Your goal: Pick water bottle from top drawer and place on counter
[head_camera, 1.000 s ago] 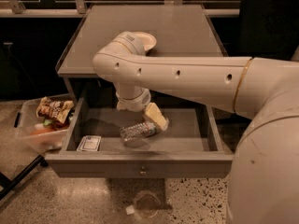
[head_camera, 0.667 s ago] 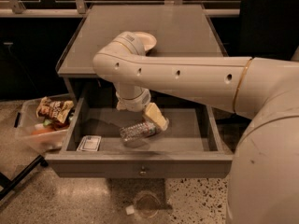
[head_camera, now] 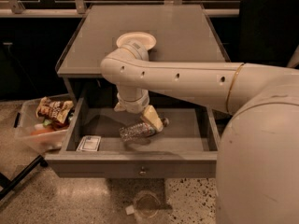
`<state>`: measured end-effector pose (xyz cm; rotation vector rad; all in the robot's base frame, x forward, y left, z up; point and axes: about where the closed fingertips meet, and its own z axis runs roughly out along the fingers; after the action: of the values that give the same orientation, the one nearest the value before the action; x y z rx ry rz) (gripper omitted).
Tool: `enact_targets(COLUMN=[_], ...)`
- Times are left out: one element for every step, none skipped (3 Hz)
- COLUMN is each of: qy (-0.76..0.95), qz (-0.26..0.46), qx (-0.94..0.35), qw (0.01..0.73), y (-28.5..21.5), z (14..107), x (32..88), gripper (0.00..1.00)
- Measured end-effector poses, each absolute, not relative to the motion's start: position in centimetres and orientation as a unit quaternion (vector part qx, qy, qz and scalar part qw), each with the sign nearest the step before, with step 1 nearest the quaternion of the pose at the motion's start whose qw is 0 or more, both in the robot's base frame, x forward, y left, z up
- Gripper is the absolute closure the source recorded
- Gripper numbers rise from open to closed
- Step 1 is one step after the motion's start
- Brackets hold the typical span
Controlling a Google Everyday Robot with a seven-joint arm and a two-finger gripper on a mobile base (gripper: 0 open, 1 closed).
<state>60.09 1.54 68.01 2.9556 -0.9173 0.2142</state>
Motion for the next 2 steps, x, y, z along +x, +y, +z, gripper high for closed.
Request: enact_targets(qy=[-0.295, -0.287], qz=[0.047, 0.025], qx=[0.954, 0.957], qw=[-0.001, -0.021], y=[2.6, 4.1], z=[65.2, 62.4], x=[61.3, 61.8], gripper=[0.00, 0.00])
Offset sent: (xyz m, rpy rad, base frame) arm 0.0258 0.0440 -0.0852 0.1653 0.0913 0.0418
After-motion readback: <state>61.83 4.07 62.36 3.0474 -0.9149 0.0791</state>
